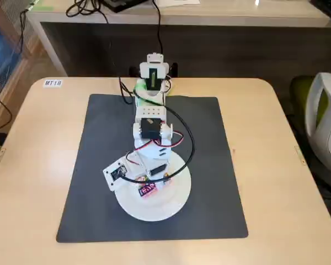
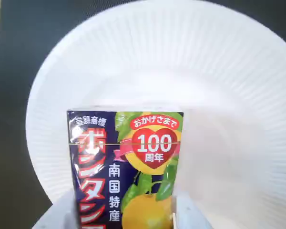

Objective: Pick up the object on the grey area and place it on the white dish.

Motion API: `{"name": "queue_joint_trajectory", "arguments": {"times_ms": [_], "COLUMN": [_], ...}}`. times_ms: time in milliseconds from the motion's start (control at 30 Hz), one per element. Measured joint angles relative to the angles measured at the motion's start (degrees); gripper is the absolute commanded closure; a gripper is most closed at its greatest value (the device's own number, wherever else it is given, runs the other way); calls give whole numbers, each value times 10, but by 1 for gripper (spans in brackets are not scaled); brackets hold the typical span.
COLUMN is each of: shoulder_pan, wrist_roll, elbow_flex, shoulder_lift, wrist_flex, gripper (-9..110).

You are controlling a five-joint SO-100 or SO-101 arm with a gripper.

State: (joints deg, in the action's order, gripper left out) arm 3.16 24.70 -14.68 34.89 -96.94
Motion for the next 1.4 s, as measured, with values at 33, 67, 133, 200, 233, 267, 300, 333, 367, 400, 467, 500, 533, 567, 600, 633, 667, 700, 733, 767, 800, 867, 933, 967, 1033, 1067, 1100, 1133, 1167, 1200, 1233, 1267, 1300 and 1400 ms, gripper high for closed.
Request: {"name": "queue_joint_trajectory", "arguments": {"times_ms": [33, 67, 133, 200, 233, 267, 300, 333, 367, 400, 467, 500, 533, 567, 600, 633, 667, 700, 733, 767, 800, 867, 933, 967, 1033, 1067, 1100, 1133, 1167, 1200, 1233, 1267, 1300, 1400], "shoulder_pan": [2, 2, 1, 1, 1, 1, 1, 2, 2, 2, 7, 11, 15, 21, 28, 34, 40, 45, 47, 49, 49, 48, 47, 47, 42, 39, 33, 27, 24, 19, 17, 14, 11, -3], "wrist_roll": [-10, -18, -38, -53, -59, -63, -69, -74, -80, -85, -101, -110, -120, -132, -144, -161, -178, -197, -218, -237, -254, -284, -301, -306, -319, -329, -336, -339, -340, -341, -341, -341, -341, -341], "elbow_flex": [-3, -10, -25, -47, -58, -67, -76, -84, -92, -102, -128, -144, -161, -181, -202, -225, -248, -272, -297, -322, -349, -403, -454, -481, -549, -598, -656, -715, -780, -845, -907, -969, -1031, -1205], "shoulder_lift": [0, 0, 1, 8, 12, 17, 23, 32, 41, 54, 90, 113, 139, 167, 198, 230, 265, 303, 339, 379, 420, 504, 592, 635, 729, 781, 839, 900, 960, 1014, 1066, 1114, 1157, 1275], "wrist_flex": [-2, -2, -2, -2, -2, -2, -2, -2, -2, -2, -2, -2, -2, -2, -2, -2, -2, -2, -2, -2, -2, -2, 1, 8, 44, 73, 105, 137, 171, 195, 221, 246, 273, 353], "gripper": [67, 66, 64, 63, 63, 63, 64, 64, 65, 66, 71, 73, 76, 82, 88, 94, 101, 101, 101, 101, 101, 101, 101, 102, 102, 102, 102, 102, 102, 102, 102, 102, 102, 102]}}
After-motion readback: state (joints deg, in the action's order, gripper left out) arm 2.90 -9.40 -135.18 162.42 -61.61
